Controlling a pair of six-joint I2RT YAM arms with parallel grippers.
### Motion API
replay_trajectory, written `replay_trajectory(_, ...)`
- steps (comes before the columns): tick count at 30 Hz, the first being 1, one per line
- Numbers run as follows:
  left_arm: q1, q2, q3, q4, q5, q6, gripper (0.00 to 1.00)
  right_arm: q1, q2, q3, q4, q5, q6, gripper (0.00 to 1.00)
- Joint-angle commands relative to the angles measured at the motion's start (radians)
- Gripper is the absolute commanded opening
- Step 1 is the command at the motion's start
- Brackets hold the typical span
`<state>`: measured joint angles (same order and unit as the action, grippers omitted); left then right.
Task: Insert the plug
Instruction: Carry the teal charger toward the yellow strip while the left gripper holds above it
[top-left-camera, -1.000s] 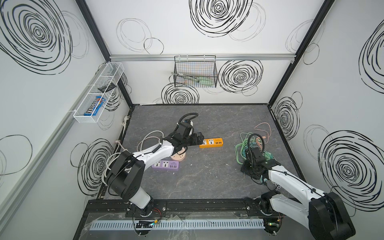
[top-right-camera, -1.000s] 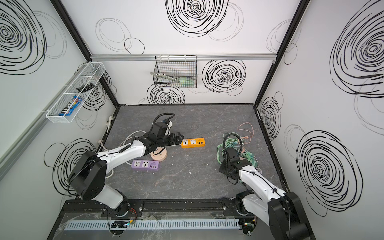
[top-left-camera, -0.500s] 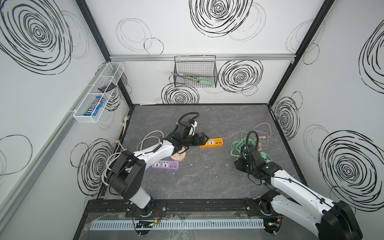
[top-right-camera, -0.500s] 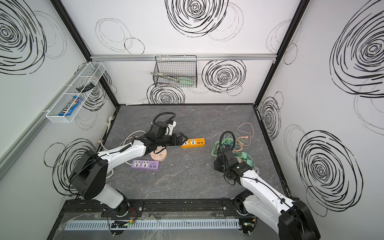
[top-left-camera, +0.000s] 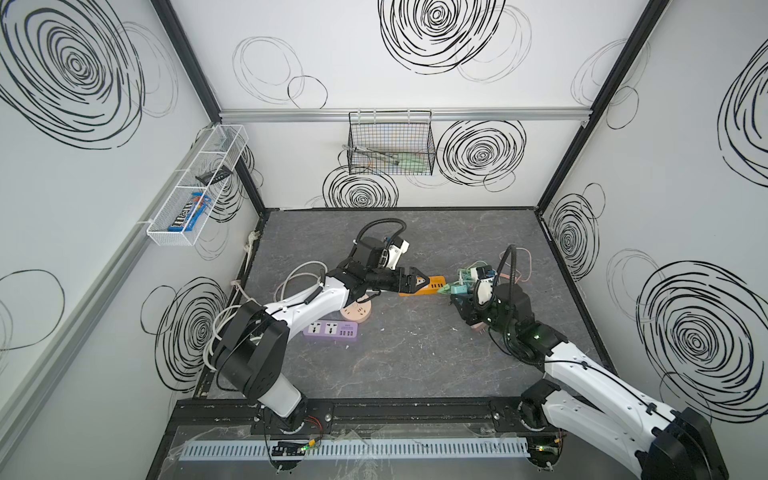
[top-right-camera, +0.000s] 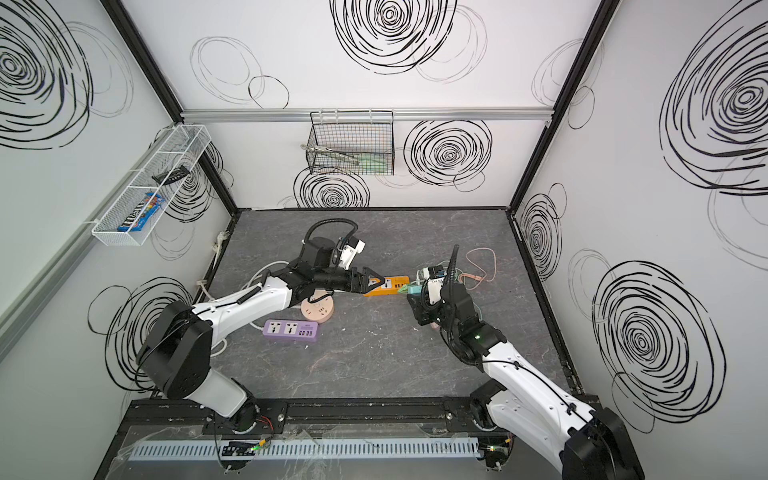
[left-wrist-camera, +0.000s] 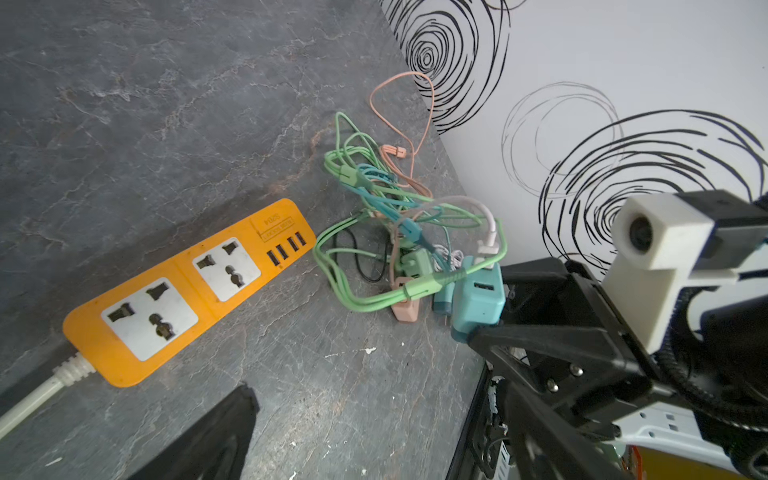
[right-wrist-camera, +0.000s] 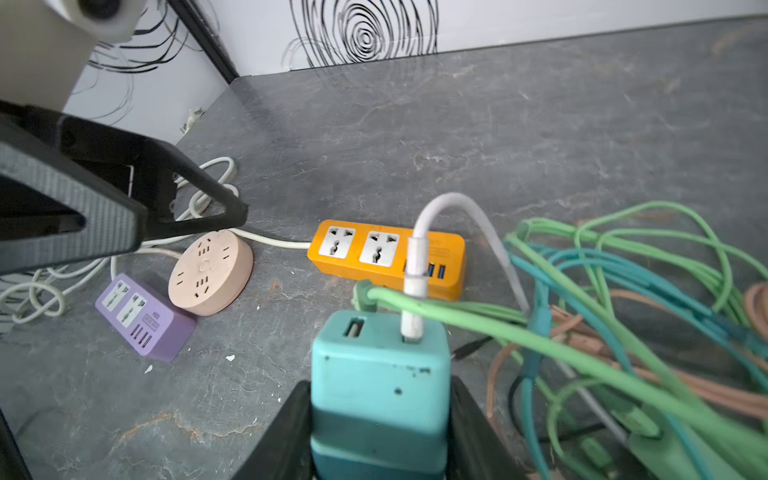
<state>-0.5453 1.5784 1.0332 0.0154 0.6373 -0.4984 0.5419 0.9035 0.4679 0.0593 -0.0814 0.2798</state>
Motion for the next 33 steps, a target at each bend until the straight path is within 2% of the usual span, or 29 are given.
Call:
replay_trajectory(1,0.016,-0.055,0.053,-0.056,0.082,0.096,0.98,0.026,0.020,0.072,0.125,-0.038,-0.175,0.18)
replay_trajectory(6,0.014,-0.076,0.102,-0.126,0.111,0.166,0.97,0.087,0.013,0.052,0.201,-0.001,-0.346,0.17)
replay_trajectory(11,0.007,-0.078,0.127,-0.140,0.150,0.178,1.00,0.147,-0.003,0.031,0.239,0.011,-0.508,0.17)
replay_trajectory(14,-0.009,-0.064,0.155,-0.187,0.118,0.209,0.99,0.172,-0.002,0.029,0.239,0.008,-0.568,0.18)
replay_trajectory(18,-0.036,-0.037,0.203,-0.264,0.090,0.265,0.96,0.190,0.001,0.028,0.239,0.013,-0.621,0.18)
replay_trajectory(22,-0.033,-0.044,0.193,-0.231,0.130,0.241,0.95,0.191,-0.011,0.016,0.203,0.058,-0.579,0.17)
replay_trajectory(27,-0.048,-0.019,0.199,-0.223,0.133,0.225,0.83,0.198,-0.063,-0.058,0.237,0.019,-0.556,0.19)
replay_trajectory(31,-0.053,0.021,0.212,-0.217,0.171,0.211,0.65,0.200,-0.072,-0.082,0.308,-0.016,-0.564,0.19)
replay_trajectory(33,-0.057,0.030,0.216,-0.223,0.144,0.206,0.58,0.201,-0.060,-0.086,0.327,-0.026,-0.578,0.19)
